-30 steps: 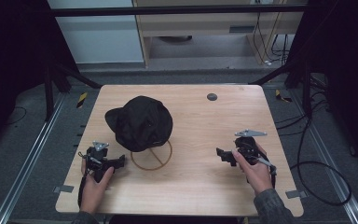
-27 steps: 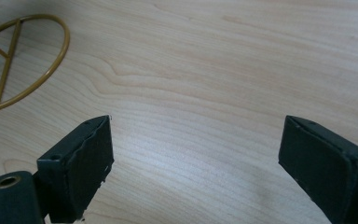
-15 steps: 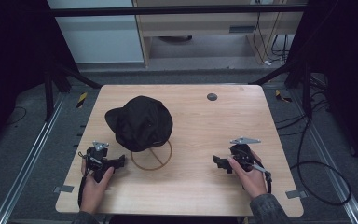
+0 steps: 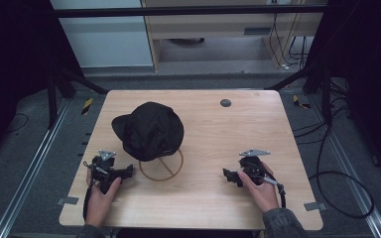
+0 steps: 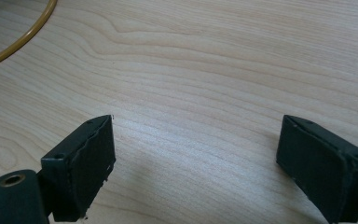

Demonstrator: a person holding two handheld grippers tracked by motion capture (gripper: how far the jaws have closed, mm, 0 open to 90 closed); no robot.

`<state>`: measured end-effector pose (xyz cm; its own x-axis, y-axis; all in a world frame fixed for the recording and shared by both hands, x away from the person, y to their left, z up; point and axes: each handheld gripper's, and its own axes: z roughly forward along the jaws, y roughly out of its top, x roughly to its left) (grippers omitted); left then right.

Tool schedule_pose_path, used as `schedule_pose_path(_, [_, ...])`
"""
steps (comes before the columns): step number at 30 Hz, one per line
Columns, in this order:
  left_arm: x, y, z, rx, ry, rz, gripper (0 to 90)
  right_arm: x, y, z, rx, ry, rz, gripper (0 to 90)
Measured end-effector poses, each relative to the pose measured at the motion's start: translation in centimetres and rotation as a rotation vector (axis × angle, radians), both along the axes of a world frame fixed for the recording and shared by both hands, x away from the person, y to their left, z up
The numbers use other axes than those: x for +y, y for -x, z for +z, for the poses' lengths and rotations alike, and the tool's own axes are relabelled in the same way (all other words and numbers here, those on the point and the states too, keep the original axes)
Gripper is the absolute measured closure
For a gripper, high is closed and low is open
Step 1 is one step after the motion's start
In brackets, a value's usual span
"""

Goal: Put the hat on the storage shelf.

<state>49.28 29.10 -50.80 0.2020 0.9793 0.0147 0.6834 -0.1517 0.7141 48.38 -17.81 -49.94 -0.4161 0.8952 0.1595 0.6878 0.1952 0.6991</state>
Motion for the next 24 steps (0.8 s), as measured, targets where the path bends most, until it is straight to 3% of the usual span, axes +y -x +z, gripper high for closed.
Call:
schedule_pose_path(11, [0.0, 0.0, 0.0, 0.000, 0.000, 0.000, 0.0, 0.8, 0.2, -0.5, -0.028, 0.049, 0.009, 10.0])
schedule_pose_path(20, [0.0, 0.0, 0.0, 0.000, -0.001, 0.001, 0.0, 1.0, 0.7, -1.1, -0.094, 0.069, 0.011, 9.7])
schedule_pose_path(24, [0.0, 0.0, 0.0, 0.000, -0.001, 0.002, 0.0, 1.4, 0.8, -1.2, -0.112, 0.128, 0.031, 8.9])
